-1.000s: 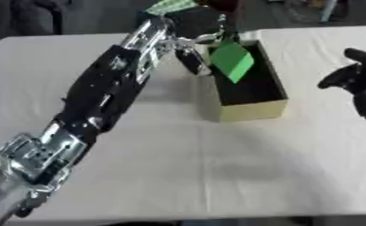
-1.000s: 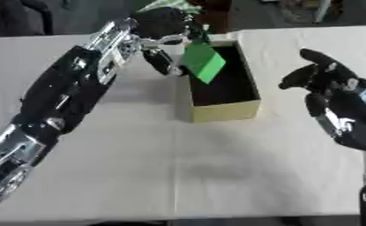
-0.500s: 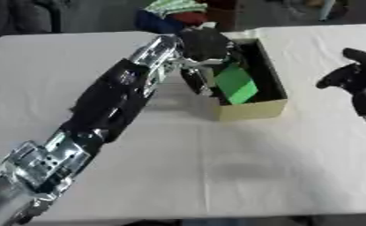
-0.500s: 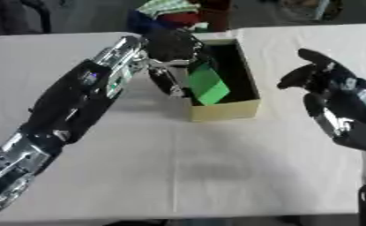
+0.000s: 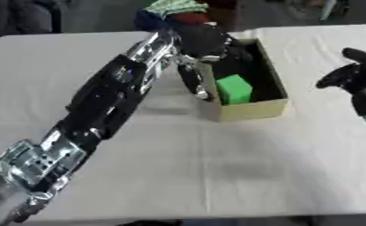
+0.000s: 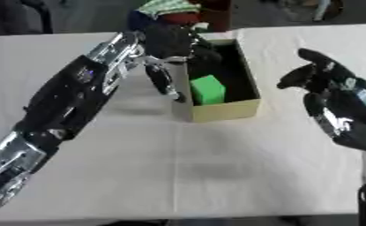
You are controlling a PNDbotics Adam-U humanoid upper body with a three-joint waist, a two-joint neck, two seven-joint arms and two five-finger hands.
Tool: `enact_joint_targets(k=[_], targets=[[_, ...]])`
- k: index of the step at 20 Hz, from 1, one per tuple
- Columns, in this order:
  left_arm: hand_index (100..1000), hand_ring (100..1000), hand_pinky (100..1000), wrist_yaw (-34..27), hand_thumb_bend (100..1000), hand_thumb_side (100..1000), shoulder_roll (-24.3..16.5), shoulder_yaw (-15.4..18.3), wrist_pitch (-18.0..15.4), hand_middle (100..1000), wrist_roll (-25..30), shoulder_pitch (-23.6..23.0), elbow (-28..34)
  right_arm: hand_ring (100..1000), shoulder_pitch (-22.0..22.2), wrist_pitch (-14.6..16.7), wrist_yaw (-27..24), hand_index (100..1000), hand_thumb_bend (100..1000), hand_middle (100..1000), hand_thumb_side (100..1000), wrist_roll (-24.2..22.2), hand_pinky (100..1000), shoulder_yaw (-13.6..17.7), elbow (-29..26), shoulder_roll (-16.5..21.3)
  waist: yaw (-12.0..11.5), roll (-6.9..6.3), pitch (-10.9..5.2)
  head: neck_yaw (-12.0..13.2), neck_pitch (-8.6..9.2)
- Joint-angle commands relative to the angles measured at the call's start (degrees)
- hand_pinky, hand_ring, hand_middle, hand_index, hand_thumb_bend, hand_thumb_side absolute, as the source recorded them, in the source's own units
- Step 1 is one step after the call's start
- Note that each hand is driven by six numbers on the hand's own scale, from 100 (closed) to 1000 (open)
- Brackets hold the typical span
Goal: Pick up objects on the table and place them in the box.
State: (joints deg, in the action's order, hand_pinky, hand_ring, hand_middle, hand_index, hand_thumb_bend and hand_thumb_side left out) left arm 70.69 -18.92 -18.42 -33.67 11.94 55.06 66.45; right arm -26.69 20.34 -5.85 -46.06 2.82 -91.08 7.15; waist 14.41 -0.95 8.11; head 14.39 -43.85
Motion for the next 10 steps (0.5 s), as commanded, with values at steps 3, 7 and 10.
enact_joint_targets(k=[3, 7, 10], targets=[[954, 770, 786, -2.2, 627, 167, -4.5, 2.2, 0.7, 777, -3.4, 2.1, 5.7, 741, -0.5, 1.1, -0.1, 1000, 100, 704, 471, -0.7, 831, 0.6, -0.5, 0.5, -0.8, 0.47, -1.30, -0.7, -0.27], [934, 761, 777, -5.2, 568, 126, -7.9, 2.1, -0.5, 765, -6.5, 1.4, 10.7, 741, -0.2, 1.1, 0.3, 1000, 100, 704, 471, -0.2, 830, 1.1, -0.5, 0.7, -2.4, 0.64, -1.60, -1.5, -0.27], [896, 724, 743, -7.6, 396, 100, -10.0, 2.9, -1.3, 725, -8.8, -1.2, 14.5, 742, 0.0, 1.2, 0.6, 1000, 100, 705, 469, 0.4, 830, 1.6, -0.6, 1.1, -4.0, 0.75, -1.67, -2.4, -0.27]])
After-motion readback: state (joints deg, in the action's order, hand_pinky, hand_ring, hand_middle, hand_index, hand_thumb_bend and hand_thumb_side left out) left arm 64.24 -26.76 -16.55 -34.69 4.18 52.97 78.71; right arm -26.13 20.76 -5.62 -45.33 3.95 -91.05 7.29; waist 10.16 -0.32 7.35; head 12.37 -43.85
